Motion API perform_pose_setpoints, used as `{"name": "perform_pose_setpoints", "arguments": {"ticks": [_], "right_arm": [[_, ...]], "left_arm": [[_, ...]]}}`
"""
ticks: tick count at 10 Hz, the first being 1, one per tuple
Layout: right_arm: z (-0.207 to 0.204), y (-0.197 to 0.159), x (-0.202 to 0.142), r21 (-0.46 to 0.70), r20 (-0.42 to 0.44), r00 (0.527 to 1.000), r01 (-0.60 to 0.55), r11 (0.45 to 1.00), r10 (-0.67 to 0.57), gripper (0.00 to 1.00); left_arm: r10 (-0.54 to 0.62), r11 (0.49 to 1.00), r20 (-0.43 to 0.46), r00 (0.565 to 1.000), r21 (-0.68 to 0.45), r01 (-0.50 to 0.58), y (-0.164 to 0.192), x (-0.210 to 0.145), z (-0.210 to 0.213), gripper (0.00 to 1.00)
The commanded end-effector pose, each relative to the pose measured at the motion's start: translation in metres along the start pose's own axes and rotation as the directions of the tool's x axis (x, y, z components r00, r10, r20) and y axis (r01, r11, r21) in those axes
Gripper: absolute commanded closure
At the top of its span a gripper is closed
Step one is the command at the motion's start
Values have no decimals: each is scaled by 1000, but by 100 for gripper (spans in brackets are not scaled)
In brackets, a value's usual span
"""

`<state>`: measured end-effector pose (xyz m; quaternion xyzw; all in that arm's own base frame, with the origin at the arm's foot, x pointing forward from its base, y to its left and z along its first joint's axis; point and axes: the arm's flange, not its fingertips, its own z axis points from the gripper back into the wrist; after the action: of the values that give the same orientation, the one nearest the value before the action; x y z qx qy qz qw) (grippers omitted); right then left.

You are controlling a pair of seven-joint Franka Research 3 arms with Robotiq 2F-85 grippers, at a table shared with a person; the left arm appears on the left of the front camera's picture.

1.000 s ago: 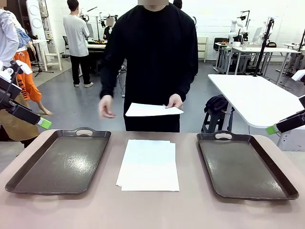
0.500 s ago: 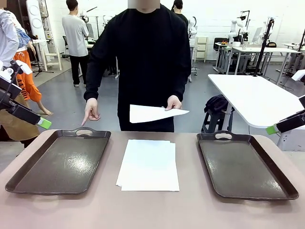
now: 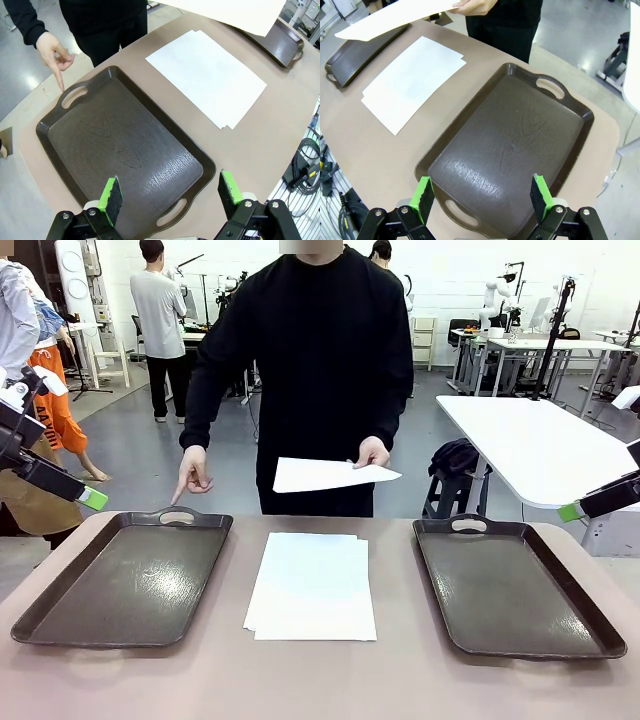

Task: Sort the A4 documents.
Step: Receive the A4 Paper.

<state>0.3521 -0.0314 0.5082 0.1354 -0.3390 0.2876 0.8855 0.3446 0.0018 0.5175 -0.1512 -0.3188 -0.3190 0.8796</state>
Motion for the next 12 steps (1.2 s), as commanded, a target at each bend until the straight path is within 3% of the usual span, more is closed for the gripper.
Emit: {"name": "perform_pose_setpoints", "arguments": {"ticks": [1, 3, 7, 10, 12], "right_arm": [[-1, 0, -1, 10, 2, 1000, 2, 1000, -2, 0], [-1, 0, -1, 10, 2, 1000, 2, 1000, -2, 0], [-1, 0, -1, 10, 2, 1000, 2, 1000, -2, 0], [-1, 0, -1, 10, 2, 1000, 2, 1000, -2, 0], [-1, 0, -1, 10, 2, 1000, 2, 1000, -2, 0]], "left_arm": [[1, 1000, 2, 1000, -5, -1, 1, 0, 0, 0], [16, 1000, 31, 999, -27, -15, 4, 4, -1, 0], [259, 961, 95, 961, -121, -247, 32, 44, -41, 0], [477, 864, 34, 878, -198, -462, 49, 83, -107, 0], [530, 829, -34, 848, -191, -526, 55, 106, -156, 0]]}}
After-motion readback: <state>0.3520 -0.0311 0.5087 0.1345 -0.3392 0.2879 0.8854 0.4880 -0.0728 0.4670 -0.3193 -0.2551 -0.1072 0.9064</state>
